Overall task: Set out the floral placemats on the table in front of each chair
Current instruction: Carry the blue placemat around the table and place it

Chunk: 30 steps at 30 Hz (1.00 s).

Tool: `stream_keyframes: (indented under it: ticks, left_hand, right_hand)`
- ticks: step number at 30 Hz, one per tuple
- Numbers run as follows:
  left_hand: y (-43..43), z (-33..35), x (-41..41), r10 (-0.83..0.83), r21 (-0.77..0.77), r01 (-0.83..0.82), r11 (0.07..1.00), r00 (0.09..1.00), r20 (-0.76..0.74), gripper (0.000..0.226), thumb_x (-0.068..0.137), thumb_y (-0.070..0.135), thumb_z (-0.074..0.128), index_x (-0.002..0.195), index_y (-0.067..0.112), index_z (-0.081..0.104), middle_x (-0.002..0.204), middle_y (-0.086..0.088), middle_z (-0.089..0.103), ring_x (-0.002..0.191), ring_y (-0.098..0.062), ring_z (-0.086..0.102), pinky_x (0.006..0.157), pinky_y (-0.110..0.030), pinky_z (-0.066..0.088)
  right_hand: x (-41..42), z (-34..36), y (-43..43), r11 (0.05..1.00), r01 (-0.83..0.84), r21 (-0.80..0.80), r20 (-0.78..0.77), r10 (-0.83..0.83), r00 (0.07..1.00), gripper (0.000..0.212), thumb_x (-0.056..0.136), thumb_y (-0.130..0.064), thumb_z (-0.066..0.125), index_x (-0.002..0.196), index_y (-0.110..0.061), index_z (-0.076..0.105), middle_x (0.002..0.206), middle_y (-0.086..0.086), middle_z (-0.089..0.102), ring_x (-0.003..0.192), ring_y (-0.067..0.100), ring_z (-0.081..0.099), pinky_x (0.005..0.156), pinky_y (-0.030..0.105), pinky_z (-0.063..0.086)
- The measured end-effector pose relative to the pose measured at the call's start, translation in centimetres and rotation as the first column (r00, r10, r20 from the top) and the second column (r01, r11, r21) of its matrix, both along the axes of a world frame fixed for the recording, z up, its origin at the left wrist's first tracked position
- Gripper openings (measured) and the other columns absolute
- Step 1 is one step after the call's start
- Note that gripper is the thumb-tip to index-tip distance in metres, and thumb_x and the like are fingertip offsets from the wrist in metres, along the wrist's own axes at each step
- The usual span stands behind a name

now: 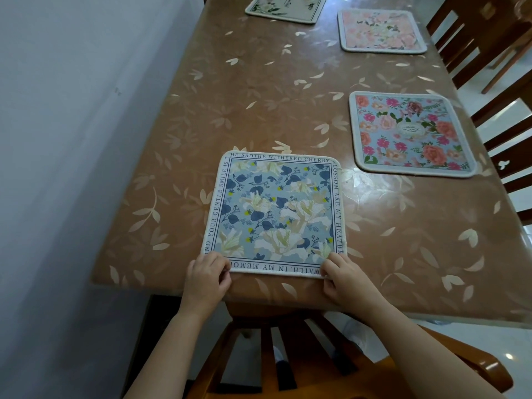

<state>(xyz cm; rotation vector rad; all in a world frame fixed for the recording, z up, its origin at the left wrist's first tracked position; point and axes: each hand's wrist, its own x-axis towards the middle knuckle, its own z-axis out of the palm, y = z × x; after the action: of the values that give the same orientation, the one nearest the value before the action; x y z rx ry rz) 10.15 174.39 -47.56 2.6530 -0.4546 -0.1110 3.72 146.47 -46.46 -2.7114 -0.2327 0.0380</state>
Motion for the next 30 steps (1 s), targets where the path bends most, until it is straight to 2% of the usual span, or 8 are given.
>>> stream_keyframes:
  ticks: [14,22,27,30]
  left_hand:
    - [-0.03,0.08,0.02,-0.012,0.010,0.012,1.000,1.000,0.000,0.018,0.069,0.000,0.069,0.071,0.013,0.056,0.074,-0.001,0.058,0.076,-0.023,0.055,0.069,-0.031,0.034]
    - [-0.02,-0.05,-0.07,0.005,0.020,-0.004,1.000,1.000,-0.017,0.017,0.069,0.000,0.068,0.072,0.012,0.056,0.076,-0.003,0.058,0.075,-0.023,0.052,0.069,-0.032,0.035]
    - [0.15,-0.39,-0.49,0.029,-0.006,-0.029,1.000,0.999,-0.016,0.016,0.073,0.001,0.068,0.080,0.013,0.059,0.082,-0.003,0.058,0.077,-0.020,0.051,0.069,-0.031,0.036]
    - [0.77,-0.33,-0.29,0.101,-0.039,-0.104,0.994,0.992,-0.079,0.018,0.076,0.005,0.067,0.090,0.014,0.061,0.093,-0.003,0.058,0.085,-0.017,0.048,0.074,-0.032,0.037]
  right_hand:
    - [0.21,0.04,0.31,1.000,0.015,0.006,-0.027,-0.014,1.000,0.016,0.059,0.011,0.066,0.066,0.003,0.053,0.069,0.022,0.059,0.063,0.038,0.058,0.052,0.036,0.050]
    - [0.22,0.00,0.24,0.999,0.043,0.020,-0.098,-0.041,0.994,0.005,0.069,0.005,0.057,0.072,0.003,0.054,0.080,0.023,0.059,0.078,0.037,0.055,0.063,0.041,0.048]
    - [0.11,0.07,0.24,0.998,0.054,0.024,-0.137,-0.050,0.989,0.003,0.072,0.002,0.055,0.075,0.001,0.053,0.085,0.021,0.058,0.082,0.035,0.053,0.066,0.037,0.043]
    - [0.03,0.26,-0.06,0.995,0.076,0.060,-0.181,-0.064,0.981,0.007,0.073,-0.003,0.056,0.079,-0.003,0.053,0.090,0.015,0.057,0.087,0.030,0.051,0.069,0.033,0.042]
